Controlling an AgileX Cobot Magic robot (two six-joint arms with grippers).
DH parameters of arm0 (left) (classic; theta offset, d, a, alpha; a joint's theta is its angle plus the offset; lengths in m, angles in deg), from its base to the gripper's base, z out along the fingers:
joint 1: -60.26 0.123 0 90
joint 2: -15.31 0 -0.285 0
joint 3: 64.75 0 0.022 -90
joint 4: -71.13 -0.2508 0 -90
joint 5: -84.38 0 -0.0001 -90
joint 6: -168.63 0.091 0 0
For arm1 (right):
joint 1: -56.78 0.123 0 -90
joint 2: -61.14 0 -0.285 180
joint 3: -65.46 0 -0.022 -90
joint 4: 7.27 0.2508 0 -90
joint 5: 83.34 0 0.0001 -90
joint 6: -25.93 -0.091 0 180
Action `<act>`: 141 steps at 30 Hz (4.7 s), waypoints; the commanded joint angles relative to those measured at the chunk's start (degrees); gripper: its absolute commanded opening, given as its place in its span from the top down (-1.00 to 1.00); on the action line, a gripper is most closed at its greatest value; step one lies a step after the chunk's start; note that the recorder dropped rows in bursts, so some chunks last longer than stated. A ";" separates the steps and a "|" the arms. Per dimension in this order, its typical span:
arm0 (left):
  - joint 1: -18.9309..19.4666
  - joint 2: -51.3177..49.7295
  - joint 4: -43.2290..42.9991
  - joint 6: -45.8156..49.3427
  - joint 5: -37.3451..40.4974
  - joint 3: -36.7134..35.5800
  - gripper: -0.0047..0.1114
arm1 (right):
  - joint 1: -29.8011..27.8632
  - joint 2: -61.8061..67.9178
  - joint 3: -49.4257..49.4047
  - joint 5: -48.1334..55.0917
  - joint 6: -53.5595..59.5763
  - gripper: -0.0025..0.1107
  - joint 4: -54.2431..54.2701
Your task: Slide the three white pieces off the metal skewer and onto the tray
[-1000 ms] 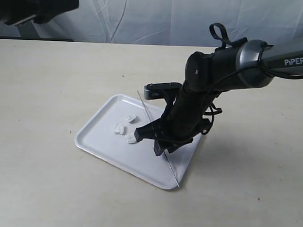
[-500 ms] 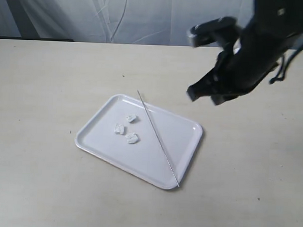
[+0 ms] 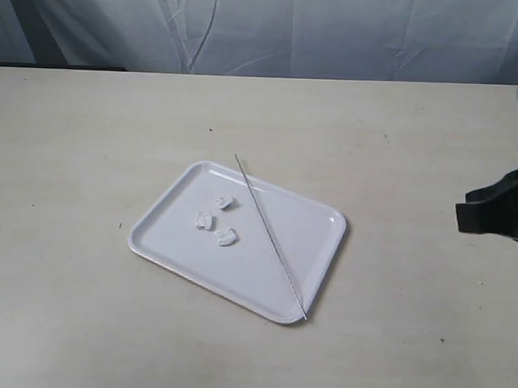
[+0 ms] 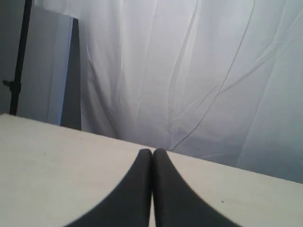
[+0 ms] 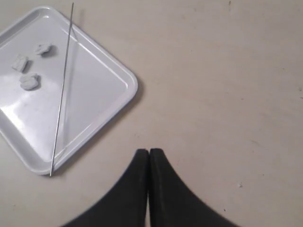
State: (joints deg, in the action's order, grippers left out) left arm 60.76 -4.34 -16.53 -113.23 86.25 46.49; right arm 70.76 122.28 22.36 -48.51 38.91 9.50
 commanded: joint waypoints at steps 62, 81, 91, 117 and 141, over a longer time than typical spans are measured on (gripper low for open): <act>0.48 11.87 93.78 102.65 16.46 -8.46 0.92 | -16.81 -45.82 -34.12 -30.87 -19.43 0.97 -14.17; 0.62 11.87 91.13 101.86 16.56 -8.46 0.92 | -15.03 -51.46 -34.12 -18.08 -18.60 0.97 -17.86; 4.25 11.87 91.47 101.86 16.56 -8.46 0.92 | -15.03 -51.84 -34.12 -18.08 -17.00 0.97 -19.13; 4.57 11.87 90.20 101.86 15.90 -8.46 0.92 | -15.03 -51.84 -34.12 -17.82 -16.45 0.97 -18.78; 4.57 11.87 90.20 101.86 15.90 -8.46 0.92 | -15.03 -51.84 -34.12 -17.56 -16.45 0.97 -17.75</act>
State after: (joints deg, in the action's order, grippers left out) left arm 65.36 7.26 73.85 -11.37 102.72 38.15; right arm 55.73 70.79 -11.68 -65.90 22.17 -8.30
